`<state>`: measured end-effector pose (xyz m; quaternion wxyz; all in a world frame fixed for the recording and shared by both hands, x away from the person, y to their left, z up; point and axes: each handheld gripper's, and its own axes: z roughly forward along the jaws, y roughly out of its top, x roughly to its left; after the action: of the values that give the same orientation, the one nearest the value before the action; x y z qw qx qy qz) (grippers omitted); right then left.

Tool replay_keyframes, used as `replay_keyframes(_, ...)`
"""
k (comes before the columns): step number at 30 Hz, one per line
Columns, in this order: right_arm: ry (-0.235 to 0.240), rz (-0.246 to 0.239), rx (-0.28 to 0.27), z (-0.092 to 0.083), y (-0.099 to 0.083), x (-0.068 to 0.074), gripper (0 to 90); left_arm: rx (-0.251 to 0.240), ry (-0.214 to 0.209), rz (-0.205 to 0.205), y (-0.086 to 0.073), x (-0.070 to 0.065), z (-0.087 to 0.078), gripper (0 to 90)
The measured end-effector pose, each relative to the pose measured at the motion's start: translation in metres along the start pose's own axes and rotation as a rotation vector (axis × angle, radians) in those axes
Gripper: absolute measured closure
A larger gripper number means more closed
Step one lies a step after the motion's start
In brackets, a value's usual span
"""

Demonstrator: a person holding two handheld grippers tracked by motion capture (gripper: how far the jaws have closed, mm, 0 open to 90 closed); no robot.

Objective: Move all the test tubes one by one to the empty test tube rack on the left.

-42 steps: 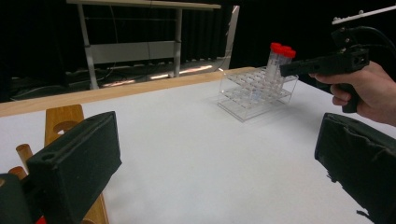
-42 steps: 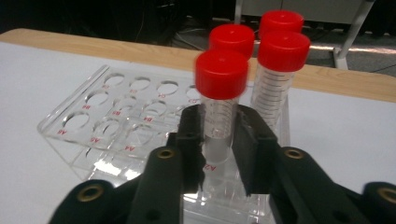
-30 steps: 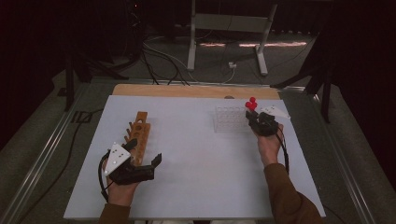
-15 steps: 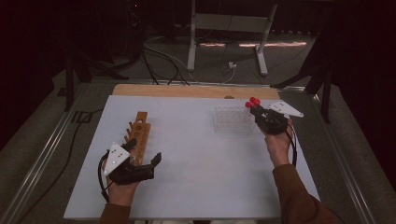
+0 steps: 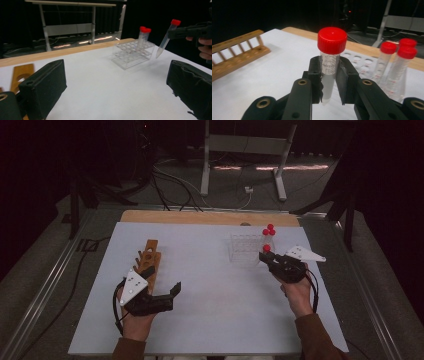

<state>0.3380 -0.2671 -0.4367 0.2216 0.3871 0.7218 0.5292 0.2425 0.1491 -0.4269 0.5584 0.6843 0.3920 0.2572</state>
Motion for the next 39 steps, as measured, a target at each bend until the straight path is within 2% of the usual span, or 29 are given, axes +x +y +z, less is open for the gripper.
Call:
replay_keyframes(5,0.045,-0.012,0.006,-0.005,-0.006,0.01,74.7,-0.001,-0.044,0.011,0.011,-0.01,0.013,5.9)
replay_keyframes(7,0.055,-0.016,0.009,-0.005,-0.007,0.014,74.6,0.009,-0.075,0.015,0.017,-0.016,0.021,6.2)
replay_keyframes(12,0.083,-0.01,0.023,-0.005,-0.008,0.02,74.6,0.023,-0.106,0.037,0.028,-0.034,0.044,7.4)
replay_keyframes(20,0.129,-0.023,0.056,-0.006,-0.01,0.038,74.6,0.052,-0.167,0.038,0.032,-0.058,0.08,14.9)
replay_keyframes(24,0.153,-0.037,0.078,-0.001,-0.011,0.048,74.5,0.066,-0.181,0.024,0.033,-0.069,0.093,16.2)
replay_keyframes(27,0.164,-0.054,0.102,0.003,-0.012,0.057,74.5,0.079,-0.202,0.029,0.034,-0.077,0.102,17.6)
replay_keyframes(30,0.177,-0.066,0.115,0.007,-0.013,0.064,74.4,0.092,-0.235,0.037,0.033,-0.084,0.109,25.2)
replay_keyframes(36,0.196,-0.09,0.125,0.011,-0.013,0.073,74.4,0.123,-0.298,0.031,0.031,-0.09,0.123,47.8)
replay_keyframes(39,0.198,-0.106,0.132,0.012,-0.013,0.076,74.4,0.154,-0.295,0.044,0.03,-0.093,0.128,55.4)
